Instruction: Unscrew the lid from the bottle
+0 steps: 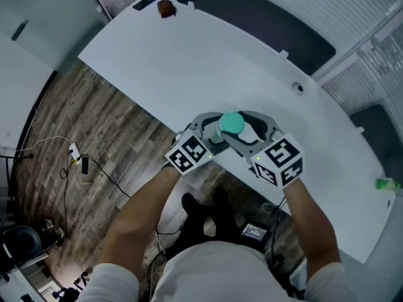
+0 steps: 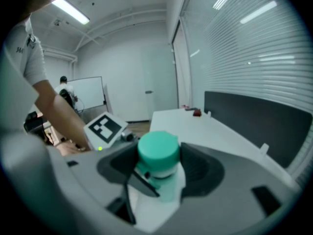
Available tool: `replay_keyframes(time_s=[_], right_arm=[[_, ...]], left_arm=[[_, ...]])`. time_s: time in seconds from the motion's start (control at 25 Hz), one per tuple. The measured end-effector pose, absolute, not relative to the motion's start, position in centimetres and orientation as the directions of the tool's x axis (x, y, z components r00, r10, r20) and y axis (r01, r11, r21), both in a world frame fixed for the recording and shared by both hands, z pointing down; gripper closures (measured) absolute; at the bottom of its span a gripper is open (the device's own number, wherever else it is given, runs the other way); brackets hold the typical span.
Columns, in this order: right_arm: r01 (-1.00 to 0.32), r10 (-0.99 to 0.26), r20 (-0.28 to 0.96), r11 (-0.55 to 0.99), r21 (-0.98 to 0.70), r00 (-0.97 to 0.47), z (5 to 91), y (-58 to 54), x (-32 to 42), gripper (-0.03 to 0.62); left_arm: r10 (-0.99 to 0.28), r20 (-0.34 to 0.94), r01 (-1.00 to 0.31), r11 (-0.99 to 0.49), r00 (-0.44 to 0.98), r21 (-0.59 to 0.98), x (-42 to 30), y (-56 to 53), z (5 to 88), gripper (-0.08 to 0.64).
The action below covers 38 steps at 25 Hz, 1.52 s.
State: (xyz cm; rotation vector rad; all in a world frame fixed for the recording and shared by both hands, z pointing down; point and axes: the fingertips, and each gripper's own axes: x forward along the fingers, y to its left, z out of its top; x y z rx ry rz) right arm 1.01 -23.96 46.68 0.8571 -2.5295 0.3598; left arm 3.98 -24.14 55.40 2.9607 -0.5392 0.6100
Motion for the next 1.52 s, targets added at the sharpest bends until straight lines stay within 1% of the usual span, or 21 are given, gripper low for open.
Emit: replay_keyframes(time_s=[0.36,0.68,0.88,1.04,1.2,1.28,1.36,1.52], right_arm=[[-0.648,-0.538,0.451,0.751,-0.128,-0.712,45.6,-24.4,1.5,0.307],[-0.657,-0.548,0.447,0.742,-0.129,-0.707,45.4,-24.4,1.8,0.307],[-0.67,-0.567,0.426,0.729,-0.141,-0.706,44.4,-24.4,2.2,0.307],[-0.69,-0.588,0.408,0.704,-0.166,-0.698,43.8,-24.5,3.1,0.307],[-0.706,-0.612,0.382,0.684,-0.184,-0.693,42.7,-24.4,3.7,0.307],[-0.714,-0.629,0.36,0.675,-0.187,-0.689,41.6,-24.3,4.0,0.307],[-0.724,-0.65,0.33,0.662,-0.194,-0.684,40.1,-24.1,4.1,0.307],[-0.744,-0.7,0.254,0.622,-0.245,-0.668,37.0,-23.7,5.4,0.307]], left_arm=[[-0.34,0.385,-0.369,-0.929,0.858,0.002,3.3,-24.0,54.7,0.23],[-0.37,0.367,-0.399,-0.917,0.854,0.004,2.5,-24.0,54.1,0.231],[-0.399,0.309,-0.43,-0.902,0.863,0.035,1.0,-23.6,51.6,0.232],[-0.428,0.269,-0.465,-0.88,0.863,0.093,-0.3,-23.6,49.8,0.233],[-0.466,0.201,-0.497,-0.855,0.862,0.147,-1.1,-23.6,47.4,0.236],[-0.485,0.16,-0.509,-0.841,0.86,0.184,-1.7,-23.5,45.8,0.253],[-0.506,0.112,-0.517,-0.82,0.855,0.245,-2.5,-23.4,44.2,0.318],[-0.543,0.003,-0.51,-0.786,0.84,0.351,-3.6,-22.5,40.6,0.421]])
